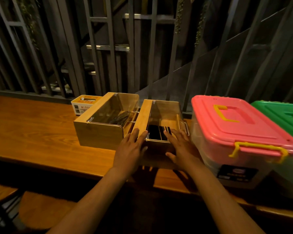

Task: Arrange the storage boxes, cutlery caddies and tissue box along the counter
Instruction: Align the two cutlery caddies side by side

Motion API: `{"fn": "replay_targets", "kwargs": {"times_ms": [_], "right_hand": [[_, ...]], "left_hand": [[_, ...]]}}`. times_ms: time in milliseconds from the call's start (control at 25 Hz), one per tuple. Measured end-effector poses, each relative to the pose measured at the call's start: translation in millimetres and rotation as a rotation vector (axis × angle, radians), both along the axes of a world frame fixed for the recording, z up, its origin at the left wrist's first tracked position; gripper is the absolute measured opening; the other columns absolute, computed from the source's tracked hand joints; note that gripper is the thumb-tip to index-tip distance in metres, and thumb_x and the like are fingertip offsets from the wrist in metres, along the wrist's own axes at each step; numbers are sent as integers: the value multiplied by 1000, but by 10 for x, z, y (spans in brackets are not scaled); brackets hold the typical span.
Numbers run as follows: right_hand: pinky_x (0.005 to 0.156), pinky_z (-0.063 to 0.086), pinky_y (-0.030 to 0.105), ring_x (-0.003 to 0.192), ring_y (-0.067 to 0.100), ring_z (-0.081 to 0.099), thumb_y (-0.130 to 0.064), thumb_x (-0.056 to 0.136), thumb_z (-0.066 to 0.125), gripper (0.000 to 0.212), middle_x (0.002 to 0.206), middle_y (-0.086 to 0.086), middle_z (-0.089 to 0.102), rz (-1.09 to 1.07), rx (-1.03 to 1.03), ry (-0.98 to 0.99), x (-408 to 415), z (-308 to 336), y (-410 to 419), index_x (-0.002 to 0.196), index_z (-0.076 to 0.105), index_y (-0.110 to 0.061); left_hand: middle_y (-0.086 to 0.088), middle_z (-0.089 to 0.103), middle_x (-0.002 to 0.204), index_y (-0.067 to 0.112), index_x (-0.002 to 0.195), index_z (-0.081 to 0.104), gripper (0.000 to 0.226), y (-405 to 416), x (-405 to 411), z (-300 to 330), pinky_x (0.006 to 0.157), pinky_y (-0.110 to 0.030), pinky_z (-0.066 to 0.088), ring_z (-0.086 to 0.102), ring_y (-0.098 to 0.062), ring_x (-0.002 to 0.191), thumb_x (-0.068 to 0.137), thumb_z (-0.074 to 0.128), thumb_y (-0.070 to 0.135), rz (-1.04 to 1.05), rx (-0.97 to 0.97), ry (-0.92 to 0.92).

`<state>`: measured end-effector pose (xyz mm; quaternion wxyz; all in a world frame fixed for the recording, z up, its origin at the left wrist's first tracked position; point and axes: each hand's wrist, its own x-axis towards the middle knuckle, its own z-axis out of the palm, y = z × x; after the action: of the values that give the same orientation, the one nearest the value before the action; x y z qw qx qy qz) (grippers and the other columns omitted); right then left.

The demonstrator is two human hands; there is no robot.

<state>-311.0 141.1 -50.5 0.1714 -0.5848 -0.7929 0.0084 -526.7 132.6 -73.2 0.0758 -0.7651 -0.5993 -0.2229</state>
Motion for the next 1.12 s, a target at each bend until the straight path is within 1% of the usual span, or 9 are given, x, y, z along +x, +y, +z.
{"fn": "replay_targets", "kwargs": {"times_ms": [80, 200, 360, 440, 600, 680, 880, 1000, 1120], "right_hand": [[116, 22, 41, 149, 20, 3, -33, 87, 66, 82, 162, -8, 11, -9, -3, -5, -15, 1, 133, 151, 15, -40], [117, 22, 44, 149, 22, 5, -32, 86, 68, 82, 161, -6, 15, -4, 10, 25, -4, 3, 335, 150, 18, -39], [117, 20, 47, 149, 23, 7, -33, 83, 70, 84, 161, -5, 18, -16, 25, 18, 52, -13, 558, 150, 20, -38], [116, 23, 48, 148, 21, 8, -33, 83, 70, 85, 160, -6, 18, -24, 29, 16, 46, -21, 618, 150, 19, -39], [116, 24, 45, 149, 21, 7, -32, 83, 70, 84, 160, -7, 18, -37, 24, 22, 26, -20, 694, 150, 20, -39], [117, 23, 47, 149, 21, 6, -32, 84, 70, 84, 160, -8, 17, -42, 15, 14, 22, -18, 709, 150, 19, -40], [118, 20, 43, 149, 23, 5, -32, 84, 69, 84, 161, -6, 17, -65, 24, -6, -24, 16, 757, 151, 18, -39], [118, 19, 44, 149, 24, 5, -31, 84, 69, 86, 161, -4, 15, -79, -21, -69, -47, 50, 717, 152, 16, -37], [118, 17, 47, 149, 28, 4, -31, 82, 72, 95, 162, -2, 9, -108, -105, -171, -108, 175, 640, 153, 8, -35]], "left_hand": [[-7, 24, 160, 33, 152, 20, 60, 129, 6, -7, 108, -40, 39, 31, -31, 142, 98, 43, 45, 12, -15, 0], [-8, 25, 159, 32, 151, 23, 59, 341, 34, 5, 108, -41, 37, 32, -32, 141, 98, 44, 44, 20, 0, -12], [-7, 27, 159, 33, 150, 24, 58, 573, 63, -16, 103, -41, 42, 35, -31, 139, 97, 44, 46, 16, 1, -16], [-5, 24, 160, 35, 150, 21, 58, 647, 48, -42, 102, -41, 44, 33, -30, 140, 98, 41, 48, 17, -12, -32], [-4, 22, 160, 36, 150, 19, 57, 741, 34, -60, 102, -40, 44, 31, -27, 141, 98, 39, 47, 3, -18, -46], [-4, 22, 159, 36, 149, 19, 56, 763, 34, -62, 102, -39, 45, 32, -27, 140, 98, 40, 47, -3, -17, -50], [-4, 26, 157, 36, 148, 22, 55, 842, 13, -38, 101, -39, 45, 36, -27, 137, 98, 42, 46, -18, 5, -60], [-4, 30, 154, 35, 147, 24, 55, 822, 28, -17, 104, -42, 41, 38, -29, 135, 97, 45, 44, -8, -15, -40], [-7, 32, 153, 33, 148, 23, 60, 758, -2, 69, 112, -47, 29, 31, -33, 139, 95, 50, 42, -4, -33, 19]]}}
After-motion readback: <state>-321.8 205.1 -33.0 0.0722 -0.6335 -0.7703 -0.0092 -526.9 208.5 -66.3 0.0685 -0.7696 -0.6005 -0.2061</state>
